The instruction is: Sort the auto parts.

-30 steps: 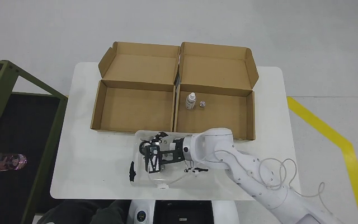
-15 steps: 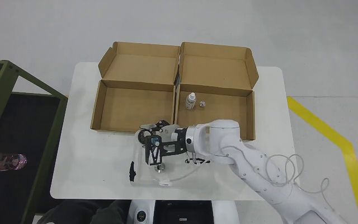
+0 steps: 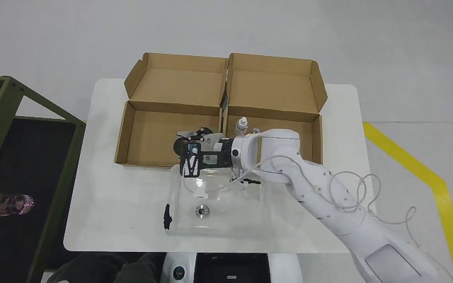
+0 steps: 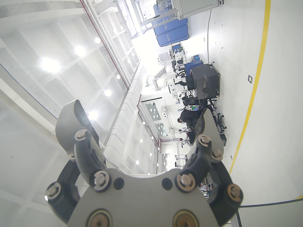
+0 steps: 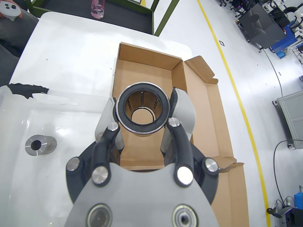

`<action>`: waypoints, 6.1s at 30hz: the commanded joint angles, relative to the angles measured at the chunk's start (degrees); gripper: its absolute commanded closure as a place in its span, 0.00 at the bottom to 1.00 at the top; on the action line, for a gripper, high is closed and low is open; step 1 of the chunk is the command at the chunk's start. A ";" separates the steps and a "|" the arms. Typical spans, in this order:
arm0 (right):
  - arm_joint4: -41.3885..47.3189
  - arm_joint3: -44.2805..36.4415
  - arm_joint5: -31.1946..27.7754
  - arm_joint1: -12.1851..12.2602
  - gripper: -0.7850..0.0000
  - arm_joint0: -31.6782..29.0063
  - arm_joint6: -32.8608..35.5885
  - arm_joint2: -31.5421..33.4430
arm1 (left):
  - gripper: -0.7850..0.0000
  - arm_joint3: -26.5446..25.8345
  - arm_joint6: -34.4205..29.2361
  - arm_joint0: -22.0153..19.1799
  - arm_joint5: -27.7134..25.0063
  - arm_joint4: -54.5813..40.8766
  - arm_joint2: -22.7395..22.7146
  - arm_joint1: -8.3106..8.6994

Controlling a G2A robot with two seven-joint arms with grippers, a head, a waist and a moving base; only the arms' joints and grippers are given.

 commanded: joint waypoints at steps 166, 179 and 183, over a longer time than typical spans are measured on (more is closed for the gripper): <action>-11.89 4.70 -10.86 -0.21 0.57 -20.21 -3.27 -0.29 | 0.00 0.00 0.00 0.00 0.00 0.00 0.00 0.00; -10.30 2.82 -10.79 -0.41 1.00 -18.67 -3.01 -0.98 | 0.00 0.00 0.00 0.00 0.00 0.00 0.00 0.00; -9.53 0.41 -10.38 -0.18 1.00 -18.80 -2.25 -0.07 | 0.00 0.00 0.00 0.00 0.00 0.00 0.00 0.00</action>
